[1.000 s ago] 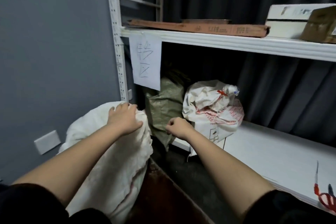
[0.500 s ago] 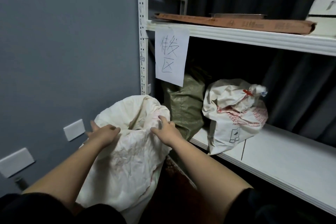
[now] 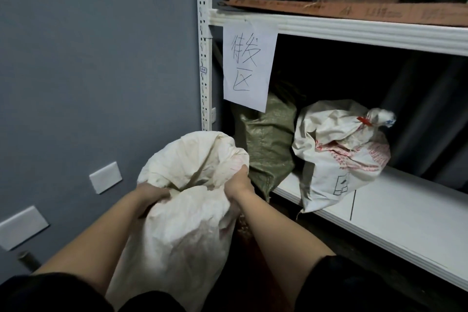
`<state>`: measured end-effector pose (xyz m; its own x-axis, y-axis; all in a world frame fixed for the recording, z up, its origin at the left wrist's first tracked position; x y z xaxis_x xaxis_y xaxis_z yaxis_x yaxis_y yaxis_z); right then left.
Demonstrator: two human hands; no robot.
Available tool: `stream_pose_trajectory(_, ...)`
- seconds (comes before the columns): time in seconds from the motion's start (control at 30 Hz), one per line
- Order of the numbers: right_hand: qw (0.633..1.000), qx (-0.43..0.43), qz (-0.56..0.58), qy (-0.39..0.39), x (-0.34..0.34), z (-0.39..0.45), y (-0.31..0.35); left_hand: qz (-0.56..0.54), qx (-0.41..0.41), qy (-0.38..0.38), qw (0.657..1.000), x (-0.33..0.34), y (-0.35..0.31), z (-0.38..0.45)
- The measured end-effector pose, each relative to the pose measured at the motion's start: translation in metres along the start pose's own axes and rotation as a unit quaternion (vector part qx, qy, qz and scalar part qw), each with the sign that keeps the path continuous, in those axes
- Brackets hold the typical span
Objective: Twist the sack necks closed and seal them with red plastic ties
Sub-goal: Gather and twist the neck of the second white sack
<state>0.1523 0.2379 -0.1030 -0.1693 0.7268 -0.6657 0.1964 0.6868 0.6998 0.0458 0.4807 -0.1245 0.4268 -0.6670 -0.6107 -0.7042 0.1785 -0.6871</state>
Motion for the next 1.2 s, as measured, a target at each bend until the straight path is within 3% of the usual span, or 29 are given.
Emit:
stream_pose_trajectory(0.1,0.990,-0.090,-0.044,-0.101,-0.047,0.000,0.010,0.008,0.039,0.037,0.999,0.018,-0.025,-0.025)
stream_pose_trajectory(0.2,0.971,-0.141,-0.050,-0.188,-0.097,-0.002,0.023,-0.065,0.055,0.073,0.994,0.041,-0.052,-0.050)
stream_pose_trajectory(0.43,0.943,-0.146,0.033,-0.297,-0.211,0.009,0.021,-0.261,0.021,0.120,0.958,0.085,-0.122,-0.123)
stream_pose_trajectory(0.73,0.943,-0.215,0.045,-0.251,-0.267,0.021,0.033,-0.373,0.024,0.266,0.889,0.139,-0.175,-0.210)
stream_pose_trajectory(0.83,0.955,-0.223,0.008,-0.196,-0.263,0.024,0.034,-0.354,0.044,0.259,0.897,0.148,-0.185,-0.211)
stream_pose_trajectory(0.93,0.958,-0.195,-0.119,-0.173,-0.259,0.016,0.016,-0.296,0.076,0.190,0.933,0.139,-0.181,-0.192)
stream_pose_trajectory(1.0,0.924,-0.210,-0.212,-0.240,-0.262,-0.013,0.005,-0.275,0.086,0.148,0.946,0.129,-0.178,-0.176)
stream_pose_trajectory(1.07,0.845,-0.367,-0.240,-0.308,-0.249,-0.064,0.018,-0.292,0.075,0.135,0.944,0.123,-0.178,-0.167)
stream_pose_trajectory(1.13,0.725,-0.594,-0.231,-0.260,-0.209,-0.126,0.024,-0.307,0.066,0.136,0.940,0.118,-0.181,-0.165)
stream_pose_trajectory(1.2,0.616,-0.719,-0.294,-0.135,-0.153,-0.165,-0.004,-0.315,0.065,0.149,0.935,0.116,-0.185,-0.168)
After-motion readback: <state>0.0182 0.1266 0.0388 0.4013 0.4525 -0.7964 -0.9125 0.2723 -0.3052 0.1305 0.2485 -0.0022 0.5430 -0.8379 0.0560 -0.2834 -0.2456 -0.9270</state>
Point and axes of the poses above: each hand's wrist, its own z-axis towards the middle knuckle, its own x-axis out of the palm, y = z × x, the point moved 9 cm from there along z, towards the middle knuckle, and after that the axes turned 9 degrees about -y, right-handed, at the moved point
